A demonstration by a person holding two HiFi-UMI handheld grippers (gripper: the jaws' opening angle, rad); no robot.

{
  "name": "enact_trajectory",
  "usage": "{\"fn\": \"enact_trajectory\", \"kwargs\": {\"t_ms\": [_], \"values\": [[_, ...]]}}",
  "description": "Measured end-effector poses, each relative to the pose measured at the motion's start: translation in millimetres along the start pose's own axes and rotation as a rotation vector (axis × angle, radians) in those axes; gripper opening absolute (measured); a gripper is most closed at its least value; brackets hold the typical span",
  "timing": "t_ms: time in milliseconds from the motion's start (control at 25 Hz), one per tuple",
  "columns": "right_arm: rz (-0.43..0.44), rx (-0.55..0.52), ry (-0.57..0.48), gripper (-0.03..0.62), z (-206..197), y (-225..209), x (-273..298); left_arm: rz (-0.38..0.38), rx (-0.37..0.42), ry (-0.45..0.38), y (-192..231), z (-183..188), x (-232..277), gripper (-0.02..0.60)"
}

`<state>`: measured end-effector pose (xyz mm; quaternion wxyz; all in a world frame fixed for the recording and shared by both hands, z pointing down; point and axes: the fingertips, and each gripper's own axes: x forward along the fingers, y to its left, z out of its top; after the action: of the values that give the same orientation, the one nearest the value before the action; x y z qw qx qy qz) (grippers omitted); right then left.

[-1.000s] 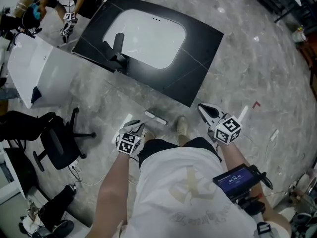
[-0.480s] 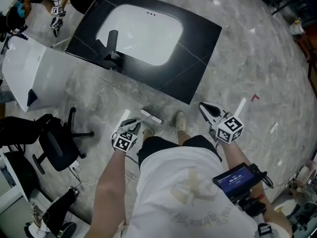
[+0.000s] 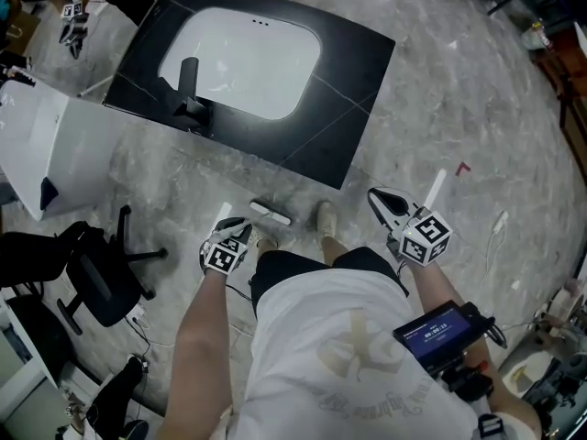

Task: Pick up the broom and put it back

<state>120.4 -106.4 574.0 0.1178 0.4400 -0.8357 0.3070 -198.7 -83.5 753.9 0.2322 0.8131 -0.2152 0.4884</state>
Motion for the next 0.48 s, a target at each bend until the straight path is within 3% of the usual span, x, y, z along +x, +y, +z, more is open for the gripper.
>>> {"fn": "enact_trajectory", "kwargs": {"t_ms": [480], "values": [[-0.048,0.02,0.001,0.017,-10,-6,-13,-0.015,0.005,-0.023,3,31,26,0.092]]}}
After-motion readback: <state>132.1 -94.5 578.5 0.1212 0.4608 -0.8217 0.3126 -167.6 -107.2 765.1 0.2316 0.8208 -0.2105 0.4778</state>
